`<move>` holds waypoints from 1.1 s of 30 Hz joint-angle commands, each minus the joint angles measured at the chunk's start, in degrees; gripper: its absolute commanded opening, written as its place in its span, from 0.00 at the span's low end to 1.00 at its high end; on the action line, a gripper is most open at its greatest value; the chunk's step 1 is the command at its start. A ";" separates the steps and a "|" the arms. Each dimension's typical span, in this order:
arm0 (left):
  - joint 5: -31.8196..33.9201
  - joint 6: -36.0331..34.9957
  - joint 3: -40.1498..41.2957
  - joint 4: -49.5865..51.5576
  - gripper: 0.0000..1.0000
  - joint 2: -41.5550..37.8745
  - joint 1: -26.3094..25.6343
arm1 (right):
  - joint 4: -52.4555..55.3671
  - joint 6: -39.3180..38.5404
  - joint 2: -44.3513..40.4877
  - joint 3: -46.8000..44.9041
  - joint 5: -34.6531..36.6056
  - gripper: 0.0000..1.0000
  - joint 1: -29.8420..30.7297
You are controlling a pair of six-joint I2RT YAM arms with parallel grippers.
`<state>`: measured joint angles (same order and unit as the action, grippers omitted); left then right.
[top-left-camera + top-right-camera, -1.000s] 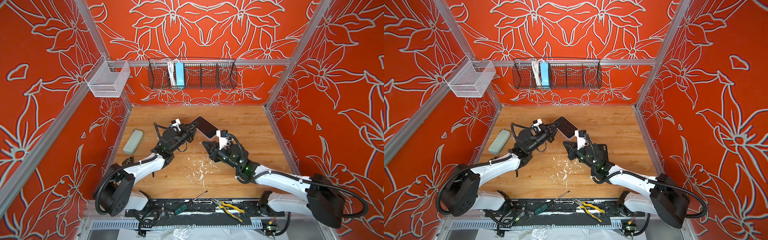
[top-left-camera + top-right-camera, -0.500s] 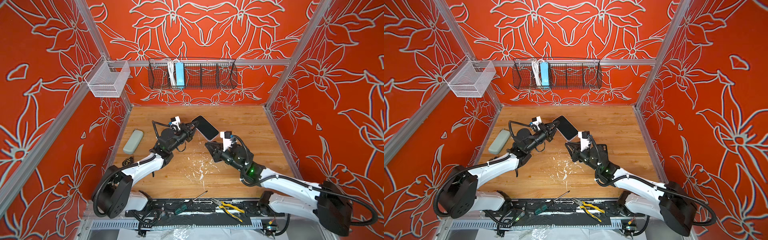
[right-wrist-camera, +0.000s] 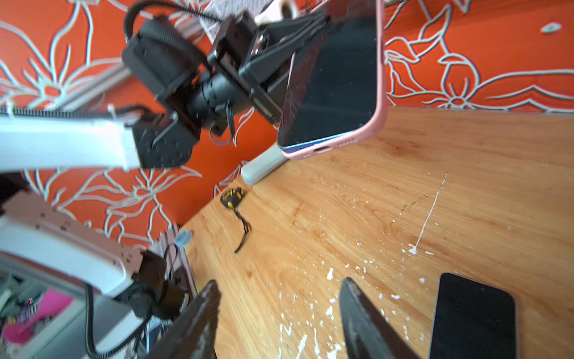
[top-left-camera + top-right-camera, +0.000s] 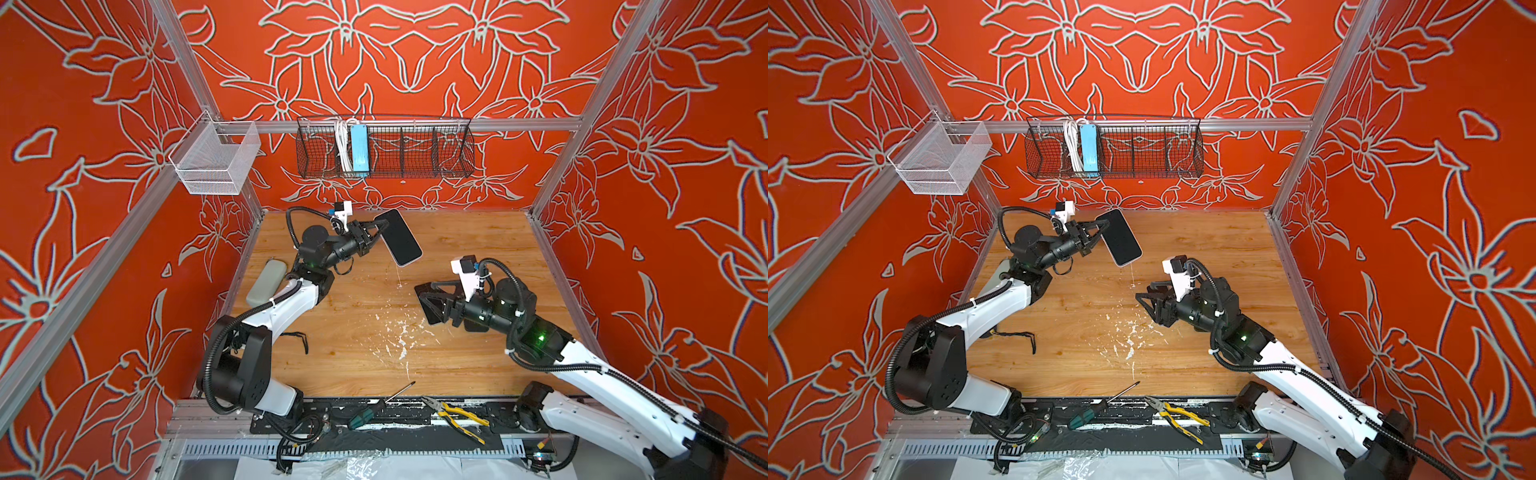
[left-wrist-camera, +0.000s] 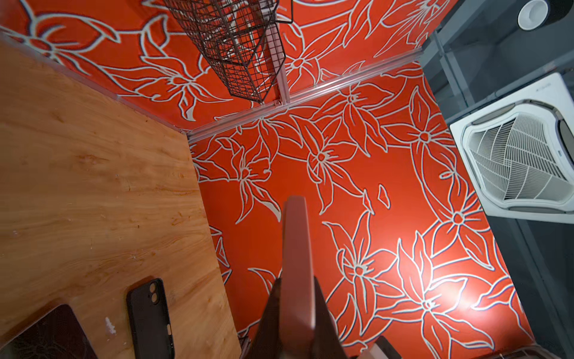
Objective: Take the phone out of the phone case
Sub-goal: Remove the phone case from the phone.
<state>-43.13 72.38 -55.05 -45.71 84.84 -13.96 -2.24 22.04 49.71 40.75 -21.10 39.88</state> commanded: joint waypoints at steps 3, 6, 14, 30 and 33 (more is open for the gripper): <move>-12.30 -10.98 -6.03 5.28 0.00 -2.06 1.33 | 9.68 -6.39 4.00 6.82 -9.27 0.72 -2.97; -15.52 -18.03 -8.47 13.01 0.00 -3.52 1.91 | 11.53 -8.50 6.91 10.09 -12.45 0.78 -4.22; -17.80 -42.06 -14.01 39.01 0.00 -8.89 2.62 | 19.43 -18.11 14.39 19.30 -21.49 0.75 -6.04; -26.04 -52.03 -16.17 43.95 0.00 -6.61 4.02 | 24.83 -27.26 26.43 28.59 -27.22 0.70 -6.13; -26.27 -52.48 -15.70 43.86 0.00 -7.22 4.02 | 24.41 -27.90 27.73 28.90 -27.95 0.69 -6.13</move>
<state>-66.50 21.34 -69.28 -0.25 78.65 -10.15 21.74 -2.15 76.44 67.44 -46.41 33.98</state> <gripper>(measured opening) 0.104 0.694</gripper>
